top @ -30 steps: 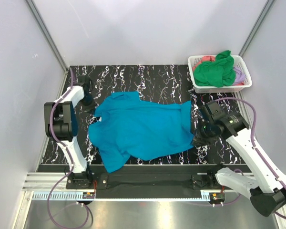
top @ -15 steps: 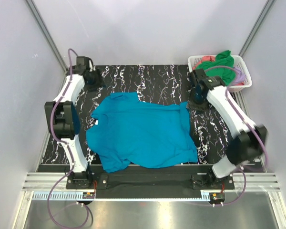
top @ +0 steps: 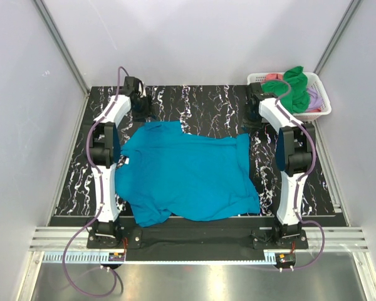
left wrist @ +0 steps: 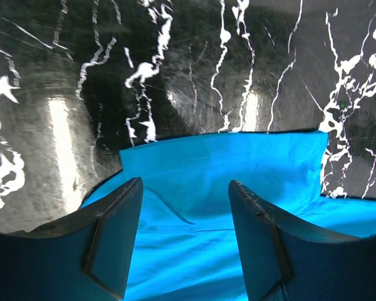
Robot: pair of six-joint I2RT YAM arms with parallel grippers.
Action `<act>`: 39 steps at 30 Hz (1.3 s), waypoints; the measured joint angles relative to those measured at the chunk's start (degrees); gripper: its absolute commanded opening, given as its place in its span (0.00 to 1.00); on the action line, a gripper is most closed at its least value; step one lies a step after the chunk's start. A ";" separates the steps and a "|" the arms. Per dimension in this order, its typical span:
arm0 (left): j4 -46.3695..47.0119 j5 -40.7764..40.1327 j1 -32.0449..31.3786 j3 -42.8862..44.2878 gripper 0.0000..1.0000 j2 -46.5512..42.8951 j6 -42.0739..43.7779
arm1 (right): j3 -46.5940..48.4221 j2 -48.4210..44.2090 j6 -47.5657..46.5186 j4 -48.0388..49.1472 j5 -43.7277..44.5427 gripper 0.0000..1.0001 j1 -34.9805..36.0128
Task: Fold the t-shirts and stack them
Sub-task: Flatten the tshirt out
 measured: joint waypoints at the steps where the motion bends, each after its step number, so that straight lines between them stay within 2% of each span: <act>1: 0.02 -0.11 0.07 0.11 0.61 0.00 -0.13 | 0.02 0.04 0.00 0.68 -0.48 0.37 0.09; 4: 0.37 -0.17 0.20 0.13 0.61 0.00 -0.55 | 0.07 0.44 -0.11 2.75 -1.40 0.34 0.81; 9: 0.57 -0.22 0.26 0.09 0.61 0.00 -1.05 | 0.11 2.34 -0.20 4.66 -1.92 0.38 3.39; 14: 0.76 -0.22 0.26 -0.07 0.61 0.00 -1.07 | 0.70 5.44 -0.26 4.22 -1.16 0.37 5.27; 17: 1.38 -0.22 0.09 -1.01 0.60 0.00 -1.05 | 0.90 6.27 -0.07 3.76 0.31 0.32 5.33; 21: 1.49 -0.26 -0.02 -2.25 0.60 -0.02 -1.05 | 0.44 6.05 0.28 3.87 2.21 0.20 5.29; 22: 1.49 -0.28 -0.09 -2.38 0.60 -0.02 -1.05 | 0.37 6.03 0.28 3.85 2.58 0.10 5.29; 25: 1.60 -0.52 -0.24 -2.49 0.60 -0.02 -1.07 | 0.37 5.92 0.11 3.80 3.15 0.00 5.29; 34: 3.48 -2.86 -1.14 -2.49 0.60 -0.02 -0.96 | -1.36 3.93 -0.79 4.55 1.92 0.00 5.29; 39: 2.73 -6.23 -1.57 -2.32 0.58 -0.02 -0.79 | -2.56 -0.42 -1.01 5.18 -1.03 0.00 5.29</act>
